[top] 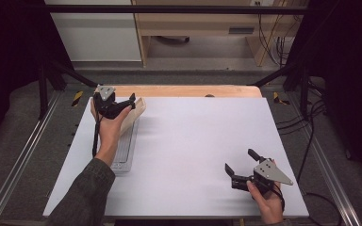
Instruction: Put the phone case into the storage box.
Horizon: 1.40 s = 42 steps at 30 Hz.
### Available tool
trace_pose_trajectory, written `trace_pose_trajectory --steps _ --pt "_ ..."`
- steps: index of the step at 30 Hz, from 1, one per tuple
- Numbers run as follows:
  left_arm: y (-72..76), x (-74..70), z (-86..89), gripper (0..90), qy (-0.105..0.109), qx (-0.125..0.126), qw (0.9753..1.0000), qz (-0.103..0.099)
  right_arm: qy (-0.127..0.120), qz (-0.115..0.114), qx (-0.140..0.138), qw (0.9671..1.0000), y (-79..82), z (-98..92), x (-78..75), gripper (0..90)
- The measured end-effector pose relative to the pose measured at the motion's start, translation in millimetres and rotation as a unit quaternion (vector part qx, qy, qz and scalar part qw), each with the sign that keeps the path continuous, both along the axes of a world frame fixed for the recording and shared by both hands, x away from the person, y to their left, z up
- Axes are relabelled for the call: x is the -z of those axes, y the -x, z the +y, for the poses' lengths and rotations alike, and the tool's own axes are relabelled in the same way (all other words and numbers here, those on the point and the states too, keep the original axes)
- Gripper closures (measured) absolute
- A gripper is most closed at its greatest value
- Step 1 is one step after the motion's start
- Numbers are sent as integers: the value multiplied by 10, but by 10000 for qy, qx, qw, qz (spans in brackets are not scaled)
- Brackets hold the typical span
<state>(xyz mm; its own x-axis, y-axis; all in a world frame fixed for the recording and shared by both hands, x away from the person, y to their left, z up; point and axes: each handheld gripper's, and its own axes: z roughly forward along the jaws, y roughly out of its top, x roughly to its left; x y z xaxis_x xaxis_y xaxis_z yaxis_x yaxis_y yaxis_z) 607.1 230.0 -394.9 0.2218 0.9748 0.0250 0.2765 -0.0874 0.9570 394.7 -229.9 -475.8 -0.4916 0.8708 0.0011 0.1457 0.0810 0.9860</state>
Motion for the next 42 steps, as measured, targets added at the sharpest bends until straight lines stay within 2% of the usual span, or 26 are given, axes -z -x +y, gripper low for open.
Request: trace_pose_trajectory --steps 5,8,11,13,16,25,30,34,39,42 --pt "67 -20 -48 49 -39 250 9997 -15 4 -5 -5 10000 0 4 -2 19" --pt "151 -36 -82 78 -165 459 9988 -56 7 -7 0 10000 2 3 -2 19" --pt "245 -46 -107 149 -294 678 9973 -41 16 -10 -1 10000 3 7 -3 19" --pt "304 -47 -111 212 -256 832 9962 -21 19 -4 -7 10000 8 12 -5 19" --pt "373 -40 -119 304 -357 1031 9940 55 38 -16 -16 10000 9 22 -6 19" --pt "489 -10 -105 587 -467 1463 9877 304 70 -45 -18 10000 12 27 -11 19" --pt "497 9 -128 753 -488 1764 9817 523 58 -46 -5 10000 17 22 -15 19" --pt "481 29 -174 839 -604 1937 9765 719 60 -58 -2 10000 16 18 -16 19" --pt "423 65 -255 883 -799 2114 9686 1033 56 -61 2 10000 20 18 -20 19" --pt "371 95 -286 893 -877 2137 9660 1157 53 -67 3 10000 22 18 -21 19"
